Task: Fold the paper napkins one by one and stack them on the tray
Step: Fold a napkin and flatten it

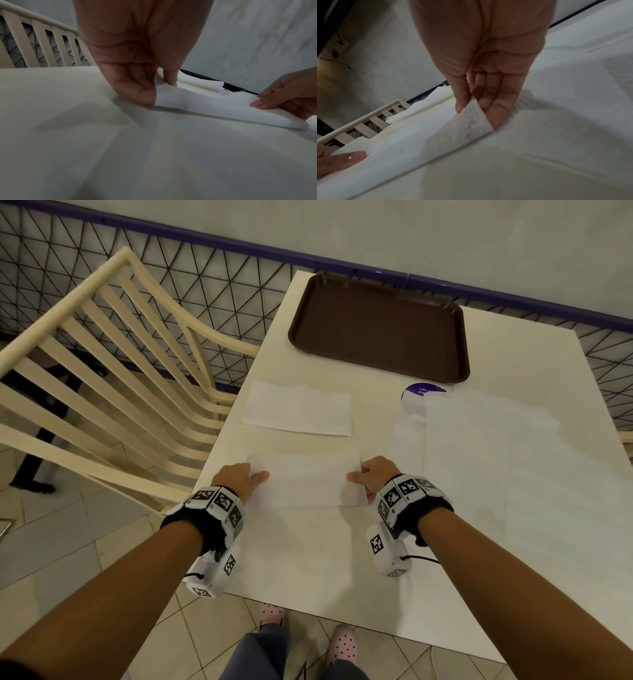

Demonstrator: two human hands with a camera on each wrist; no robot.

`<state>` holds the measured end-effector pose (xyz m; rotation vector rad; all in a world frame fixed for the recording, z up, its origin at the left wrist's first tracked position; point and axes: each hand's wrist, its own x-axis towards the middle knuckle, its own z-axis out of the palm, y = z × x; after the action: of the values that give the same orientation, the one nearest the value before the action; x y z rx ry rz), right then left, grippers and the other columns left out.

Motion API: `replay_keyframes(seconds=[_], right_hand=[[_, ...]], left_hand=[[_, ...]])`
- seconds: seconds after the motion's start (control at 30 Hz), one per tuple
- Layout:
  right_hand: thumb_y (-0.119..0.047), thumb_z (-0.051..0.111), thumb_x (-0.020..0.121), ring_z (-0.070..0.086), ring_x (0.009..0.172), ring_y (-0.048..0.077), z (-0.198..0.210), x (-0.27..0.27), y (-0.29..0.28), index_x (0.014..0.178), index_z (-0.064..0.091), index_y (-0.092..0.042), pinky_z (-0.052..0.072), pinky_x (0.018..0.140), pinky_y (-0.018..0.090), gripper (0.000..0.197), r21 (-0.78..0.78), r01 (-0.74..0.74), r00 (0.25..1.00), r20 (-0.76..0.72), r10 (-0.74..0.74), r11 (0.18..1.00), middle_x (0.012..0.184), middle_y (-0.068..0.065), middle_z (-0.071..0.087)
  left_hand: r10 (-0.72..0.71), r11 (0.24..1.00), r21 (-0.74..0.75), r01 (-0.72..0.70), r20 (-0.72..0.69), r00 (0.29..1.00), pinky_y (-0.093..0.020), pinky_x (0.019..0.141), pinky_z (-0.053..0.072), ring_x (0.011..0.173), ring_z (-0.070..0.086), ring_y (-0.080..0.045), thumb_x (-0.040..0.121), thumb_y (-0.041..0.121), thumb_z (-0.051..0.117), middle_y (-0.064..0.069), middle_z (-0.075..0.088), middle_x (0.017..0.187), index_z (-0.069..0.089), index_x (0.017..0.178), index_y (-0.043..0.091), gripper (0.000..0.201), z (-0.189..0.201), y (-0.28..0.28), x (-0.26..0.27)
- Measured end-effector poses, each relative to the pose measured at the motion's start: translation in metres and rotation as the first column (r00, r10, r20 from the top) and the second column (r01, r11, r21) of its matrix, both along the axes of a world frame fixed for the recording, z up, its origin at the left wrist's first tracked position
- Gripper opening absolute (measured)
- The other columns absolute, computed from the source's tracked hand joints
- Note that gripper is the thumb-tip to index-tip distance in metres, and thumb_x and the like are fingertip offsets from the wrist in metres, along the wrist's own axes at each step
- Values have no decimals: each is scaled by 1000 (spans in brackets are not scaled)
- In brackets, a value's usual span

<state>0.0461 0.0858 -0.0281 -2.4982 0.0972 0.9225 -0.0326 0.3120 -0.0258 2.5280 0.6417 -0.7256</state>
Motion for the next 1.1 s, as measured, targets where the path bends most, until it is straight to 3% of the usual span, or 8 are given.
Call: replay_keyframes(seconds=[0.13,0.27,0.37,0.5,0.7,0.87,0.97,1.1], right_hand=[[-29,60,88,52,78,20,-2,1,2,57,38,-12,33,51,20,41,-16,13,1000,10,-13,1000,97,23,66],[-29,62,87,52,78,23,-2,1,3,58,37,-13,34,50,20,41,-41,34,999,7,-33,999,79,10,54],[-30,61,87,50,77,22,0,1,5,57,35,-14,30,47,19,43,-70,15,1000,9,-15,997,71,8,50],[-30,62,87,48,70,22,3,0,6,57,35,-13,28,46,20,44,-94,-8,1000,23,10,996,61,2,43],[-30,60,88,50,79,22,4,-1,6,57,37,-13,32,47,19,42,-95,-30,999,39,34,995,62,4,48],[-29,56,91,63,100,34,11,-9,2,67,47,-10,43,68,26,32,-19,-50,994,92,51,999,103,23,66],[-23,52,94,49,121,29,20,-29,4,121,50,-3,39,94,29,34,71,-69,962,271,47,995,127,18,52],[-23,32,99,25,142,29,19,-83,22,143,30,2,19,117,35,50,-273,-439,602,618,505,856,153,17,23]], left_hand=[[29,998,48,-28,-13,1000,-35,90,41,112,53,-33,97,43,38,-19,57,121,49,118,-3,52,3,-5,3],[103,994,18,-106,126,987,-41,87,45,108,55,-36,92,31,54,-16,49,125,33,129,7,49,5,-13,3],[-203,932,342,117,230,952,-34,79,46,104,52,-26,91,20,55,-7,34,128,27,135,24,52,8,-25,-2],[-545,719,538,441,41,838,-32,94,37,123,37,-23,90,8,49,-1,29,141,30,138,22,53,9,-38,-3],[-353,889,333,315,57,934,-31,83,43,122,39,-23,94,51,36,-3,32,137,35,134,10,57,12,-56,-13],[-324,889,359,283,59,944,-27,70,36,119,38,-22,90,60,37,-3,30,137,30,138,7,71,9,-63,-18],[-327,883,378,279,67,943,-27,70,36,120,37,-22,90,59,36,-2,29,139,28,139,8,71,7,-63,-19],[-329,880,394,267,98,939,-28,72,41,121,37,-21,90,61,34,-1,28,140,28,139,9,71,5,-63,-21]])
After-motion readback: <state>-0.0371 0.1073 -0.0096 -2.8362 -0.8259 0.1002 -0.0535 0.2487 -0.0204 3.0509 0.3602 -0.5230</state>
